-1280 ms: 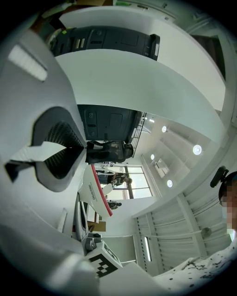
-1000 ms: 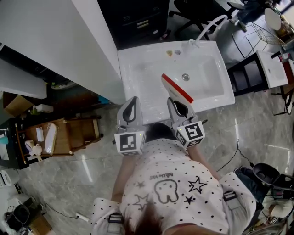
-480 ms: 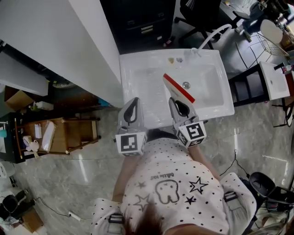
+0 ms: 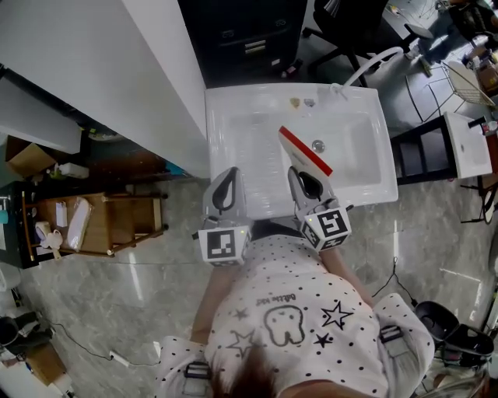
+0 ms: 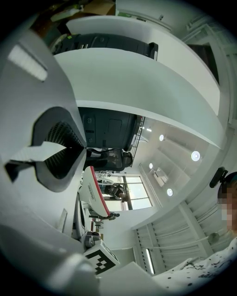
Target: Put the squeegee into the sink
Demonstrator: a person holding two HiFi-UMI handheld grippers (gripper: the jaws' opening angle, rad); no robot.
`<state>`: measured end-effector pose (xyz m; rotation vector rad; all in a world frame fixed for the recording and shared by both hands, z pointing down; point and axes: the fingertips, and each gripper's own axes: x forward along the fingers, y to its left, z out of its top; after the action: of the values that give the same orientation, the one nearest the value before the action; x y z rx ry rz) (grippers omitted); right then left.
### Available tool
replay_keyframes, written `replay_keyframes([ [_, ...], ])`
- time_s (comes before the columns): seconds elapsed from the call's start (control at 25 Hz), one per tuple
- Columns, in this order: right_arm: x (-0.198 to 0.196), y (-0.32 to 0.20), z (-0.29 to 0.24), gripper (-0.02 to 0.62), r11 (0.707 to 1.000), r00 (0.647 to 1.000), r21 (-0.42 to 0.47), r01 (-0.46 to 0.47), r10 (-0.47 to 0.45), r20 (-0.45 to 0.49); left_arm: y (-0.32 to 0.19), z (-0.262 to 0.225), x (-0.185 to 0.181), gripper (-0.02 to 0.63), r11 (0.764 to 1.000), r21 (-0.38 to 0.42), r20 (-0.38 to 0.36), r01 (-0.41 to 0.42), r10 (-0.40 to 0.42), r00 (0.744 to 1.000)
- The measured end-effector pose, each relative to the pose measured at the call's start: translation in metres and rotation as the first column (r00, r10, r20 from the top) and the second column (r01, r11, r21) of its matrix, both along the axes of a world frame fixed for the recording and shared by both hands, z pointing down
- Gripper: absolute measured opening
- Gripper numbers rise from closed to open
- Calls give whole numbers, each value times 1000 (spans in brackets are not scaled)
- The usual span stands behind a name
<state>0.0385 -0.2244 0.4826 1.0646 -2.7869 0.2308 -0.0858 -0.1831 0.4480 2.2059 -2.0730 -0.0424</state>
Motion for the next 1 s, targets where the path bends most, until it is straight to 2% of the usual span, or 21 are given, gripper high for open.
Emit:
replay_keyframes([
  [0.32,-20,7,-3,18,999,1000,-30,-18,18,8,-3,-8,-6,-3,997,-36,-32,-71,70,997],
  [0.52,-34,13,-3,18,999,1000,-46,-19,20,15,-5,-6,-15,-3,995,-29,-14,-99,98,995],
  [0.64,-39,13,-3,18,998,999,-53,-24,25,21,-8,-11,-16,-3,992,-41,-32,-121,120,992],
  [1.0,-43,0,-1,18,996,997,-81,-23,28,65,-16,-8,-21,-3,990,-34,-38,-136,134,990],
])
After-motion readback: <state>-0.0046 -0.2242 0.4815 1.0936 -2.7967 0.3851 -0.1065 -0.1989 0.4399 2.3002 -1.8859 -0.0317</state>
